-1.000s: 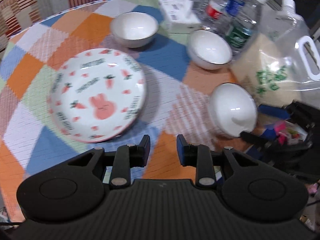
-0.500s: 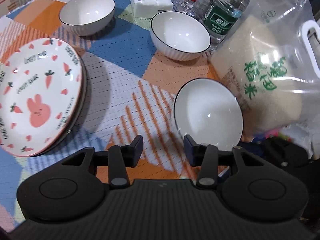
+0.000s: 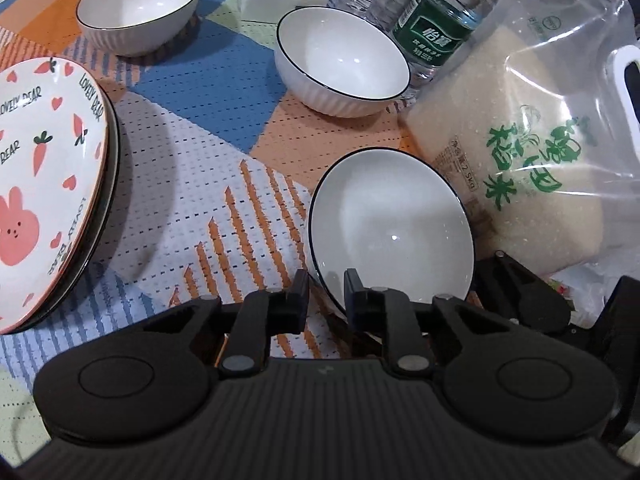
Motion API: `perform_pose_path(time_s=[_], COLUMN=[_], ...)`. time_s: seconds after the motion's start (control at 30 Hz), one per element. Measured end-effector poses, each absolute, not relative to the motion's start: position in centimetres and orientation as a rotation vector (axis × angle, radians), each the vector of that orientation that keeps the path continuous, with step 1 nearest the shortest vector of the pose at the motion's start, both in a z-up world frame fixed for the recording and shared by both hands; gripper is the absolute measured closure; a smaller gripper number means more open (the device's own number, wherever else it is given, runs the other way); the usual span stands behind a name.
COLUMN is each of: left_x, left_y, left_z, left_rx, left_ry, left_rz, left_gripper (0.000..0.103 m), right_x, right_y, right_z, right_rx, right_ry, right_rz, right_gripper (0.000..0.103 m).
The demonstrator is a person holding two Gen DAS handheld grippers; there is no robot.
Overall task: Organize plates and bowls
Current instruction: 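Move both grippers to a white bowl and grasp its rim, then lift the white bowl and carry it toward the bowl by the tissue box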
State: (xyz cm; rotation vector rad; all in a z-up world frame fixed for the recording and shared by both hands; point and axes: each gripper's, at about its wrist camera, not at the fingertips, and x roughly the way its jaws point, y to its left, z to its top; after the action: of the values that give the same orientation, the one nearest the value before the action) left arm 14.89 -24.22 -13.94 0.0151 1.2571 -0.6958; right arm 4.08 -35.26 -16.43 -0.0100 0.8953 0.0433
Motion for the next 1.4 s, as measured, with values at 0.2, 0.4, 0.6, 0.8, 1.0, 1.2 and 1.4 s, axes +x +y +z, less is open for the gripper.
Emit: perform_pose_path(time_s=[0.2, 0.4, 0.6, 0.8, 1.0, 1.2, 1.4], left_x=[14.4, 14.4, 14.9, 15.3, 15.1, 15.3, 15.2], left_y=[-23.2, -20.4, -17.2, -13.9, -13.2, -13.2, -13.4], left_z=[-13.3, -12.0, -11.7, -12.2, -12.7, -13.3, -13.2], left_rx=[0.017, -0.012, -0.014, -0.097, -0.103, -0.091, -0.08], left_ry=[1.257, 1.245, 1.243, 1.288, 1.289, 1.299, 1.302], left_rz=[-0.677, -0.637, -0.579, -0.533, -0.508, -0.503, -0.504], left_gripper=[0.086, 0.086, 0.085, 0.084, 0.083, 0.083, 0.083], right_x=[3.8, 4.4, 6.0, 7.0, 7.3, 7.6, 7.3], right_y=[-35.1, -33.5, -31.3, -29.4, -28.9, -28.4, -28.6], right_z=[-16.2, -15.3, -15.2, -15.5, -16.3, -16.8, -17.0], right_rx=[-0.005, -0.046, -0.115, -0.188, -0.174, -0.188, -0.195], right_ry=[0.886, 0.861, 0.827, 0.812, 0.821, 0.821, 0.807], right_rz=[0.067, 0.12, 0.228, 0.349, 0.386, 0.397, 0.396], right_gripper=[0.019, 0.019, 0.019, 0.019, 0.018, 0.018, 0.019])
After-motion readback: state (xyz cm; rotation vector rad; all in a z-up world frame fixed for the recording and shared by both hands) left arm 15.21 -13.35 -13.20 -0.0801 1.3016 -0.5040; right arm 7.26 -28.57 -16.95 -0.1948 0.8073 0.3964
